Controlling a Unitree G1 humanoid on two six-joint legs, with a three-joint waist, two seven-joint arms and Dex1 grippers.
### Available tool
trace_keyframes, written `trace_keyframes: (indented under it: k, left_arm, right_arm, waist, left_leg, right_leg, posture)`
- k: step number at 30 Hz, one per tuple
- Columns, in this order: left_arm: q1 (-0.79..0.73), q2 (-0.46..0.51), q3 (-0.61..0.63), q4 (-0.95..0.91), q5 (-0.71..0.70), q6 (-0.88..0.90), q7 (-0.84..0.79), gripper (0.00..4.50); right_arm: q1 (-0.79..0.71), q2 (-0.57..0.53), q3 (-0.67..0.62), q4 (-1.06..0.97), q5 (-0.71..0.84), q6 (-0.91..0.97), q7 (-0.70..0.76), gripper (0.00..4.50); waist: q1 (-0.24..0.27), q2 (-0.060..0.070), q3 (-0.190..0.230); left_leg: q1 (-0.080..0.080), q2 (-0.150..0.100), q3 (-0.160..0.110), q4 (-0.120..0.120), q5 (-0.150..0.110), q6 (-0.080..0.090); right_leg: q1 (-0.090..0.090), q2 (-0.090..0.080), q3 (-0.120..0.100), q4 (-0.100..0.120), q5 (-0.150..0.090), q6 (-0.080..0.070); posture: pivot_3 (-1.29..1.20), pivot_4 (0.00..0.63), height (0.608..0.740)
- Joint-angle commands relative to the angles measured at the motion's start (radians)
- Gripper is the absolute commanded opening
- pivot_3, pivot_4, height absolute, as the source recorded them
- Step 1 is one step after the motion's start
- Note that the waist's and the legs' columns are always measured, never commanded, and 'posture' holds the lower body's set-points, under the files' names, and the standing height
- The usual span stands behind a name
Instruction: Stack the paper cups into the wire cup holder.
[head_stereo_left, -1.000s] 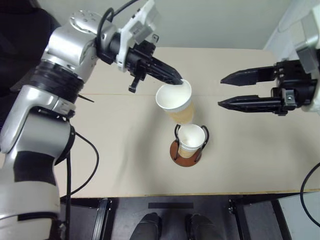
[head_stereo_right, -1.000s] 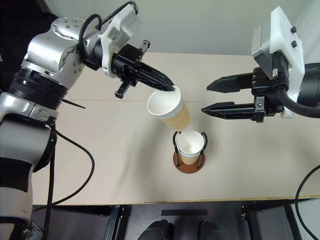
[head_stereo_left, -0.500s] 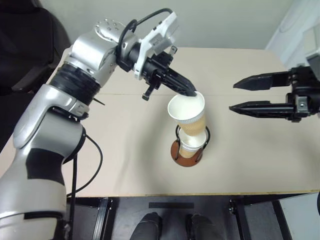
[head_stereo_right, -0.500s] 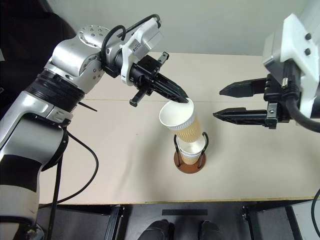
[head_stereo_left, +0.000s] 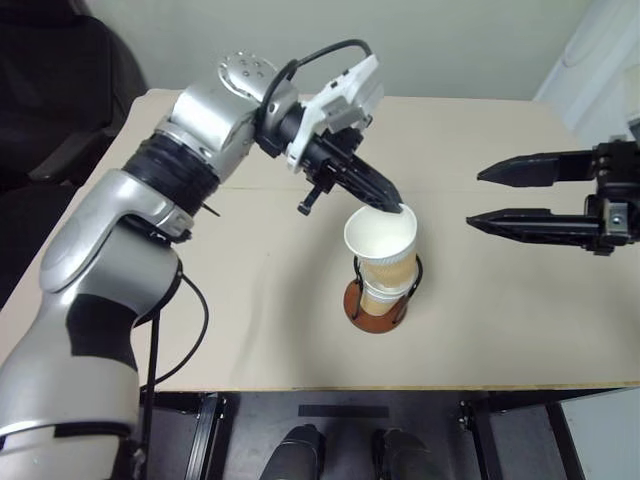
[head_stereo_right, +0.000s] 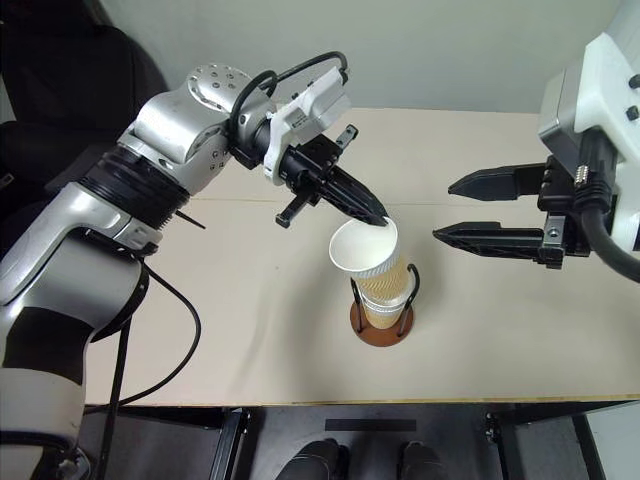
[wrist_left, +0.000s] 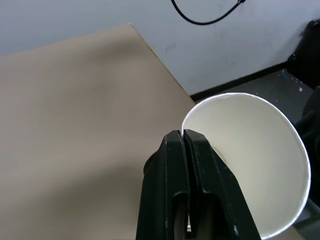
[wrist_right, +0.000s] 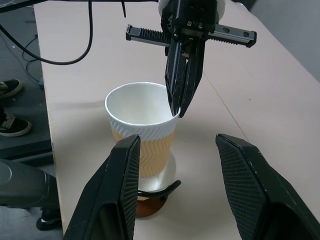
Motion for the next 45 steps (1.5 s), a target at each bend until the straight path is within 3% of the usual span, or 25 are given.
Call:
trace_keyframes:
  k: [1, 45]
  left_arm:
    - [-0.046, -0.008, -0.007, 0.009, -0.005, -0.044, -0.029, 0.04]
    - [-0.077, -0.078, -0.131, 0.119, 0.048, -0.203, -0.029, 0.04]
  right_arm:
    - [0.006, -0.025, -0.061, -0.009, 0.042, -0.010, -0.034, 2.38]
    - [0.144, -0.142, -0.129, -0.015, 0.239, -0.079, -0.177, 2.38]
  waist:
    - [0.001, 0.000, 0.000]
    - [0.007, 0.000, 0.000]
  left_leg:
    - [0.000, 0.000, 0.001, 0.000, 0.000, 0.000]
    - [-0.001, -0.001, 0.007, 0.011, -0.004, 0.007]
  right_leg:
    - [0.000, 0.001, 0.000, 0.000, 0.000, 0.000]
    - [0.002, -0.002, 0.001, 0.002, 0.000, 0.007]
  posture:
    - [0.00, 0.150, 0.740]
    - [0.00, 0.150, 0.740]
